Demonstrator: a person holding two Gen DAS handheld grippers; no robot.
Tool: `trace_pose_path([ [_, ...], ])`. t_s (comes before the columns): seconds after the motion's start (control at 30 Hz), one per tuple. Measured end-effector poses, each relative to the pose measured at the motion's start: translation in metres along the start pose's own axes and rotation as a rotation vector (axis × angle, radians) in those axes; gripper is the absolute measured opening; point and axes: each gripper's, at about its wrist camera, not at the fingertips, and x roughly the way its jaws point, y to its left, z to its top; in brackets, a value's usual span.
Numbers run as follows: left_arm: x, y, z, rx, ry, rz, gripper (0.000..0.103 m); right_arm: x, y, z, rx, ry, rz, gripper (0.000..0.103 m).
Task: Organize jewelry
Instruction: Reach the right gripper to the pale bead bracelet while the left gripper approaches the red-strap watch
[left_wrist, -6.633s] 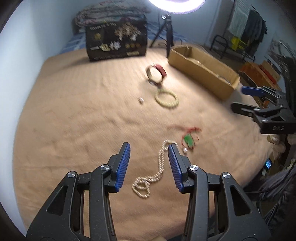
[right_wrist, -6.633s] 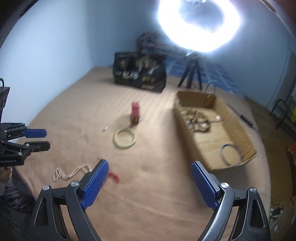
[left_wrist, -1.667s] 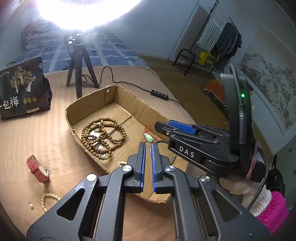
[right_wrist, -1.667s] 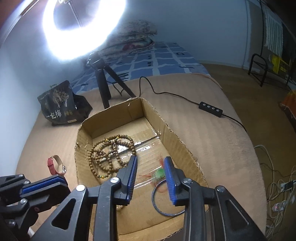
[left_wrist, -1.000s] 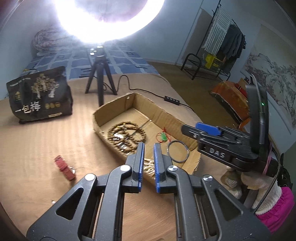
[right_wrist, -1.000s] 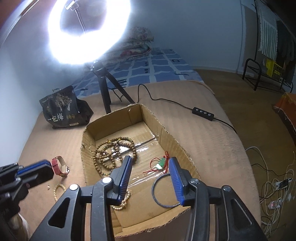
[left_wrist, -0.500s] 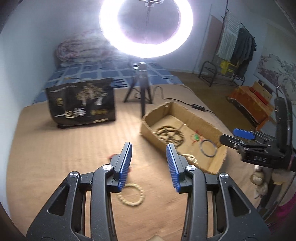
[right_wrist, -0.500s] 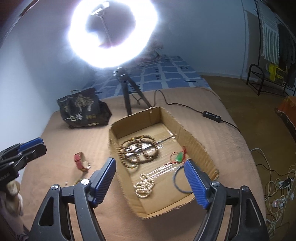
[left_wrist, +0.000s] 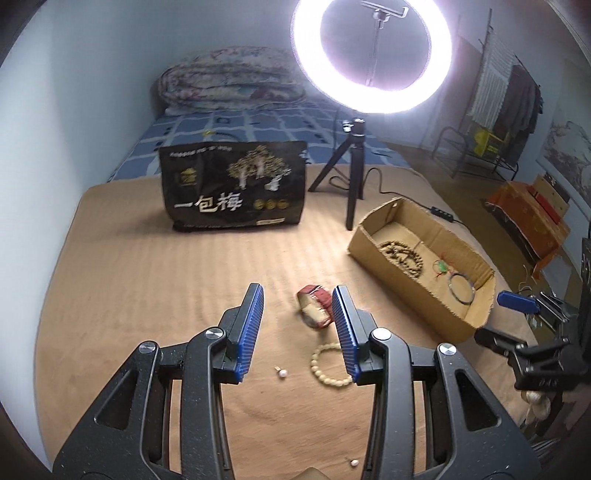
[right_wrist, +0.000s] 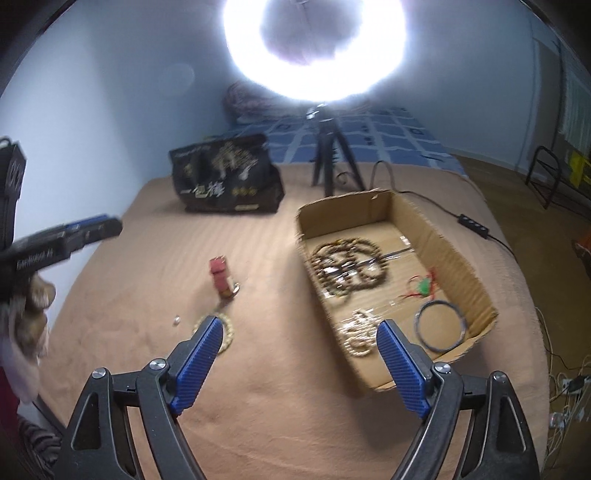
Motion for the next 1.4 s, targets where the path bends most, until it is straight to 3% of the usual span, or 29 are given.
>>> trace_pose_path([
  [0.6,0.026,0.015,-0.034,0.017,0.126,0.001,0.039,0.058,0.056,-0.010,-0.076,0.137,0.056,0.087],
  [0.77,0.037,0.014,-0.034,-0.002,0.149,-0.016,0.039,0.087,0.053,-0.017,-0.051,0.217,0.066,0.071],
  [0.97,0.051,0.009,-0.027,-0.036,0.165,-0.053,0.039,0.109,0.053,-0.025,-0.031,0.243,0.077,0.060],
  [1.4,0.084,0.017,-0.010,-0.206,0.196,-0.110,0.039,0.139,0.068,-0.028,-0.046,0.270,0.094,0.046],
])
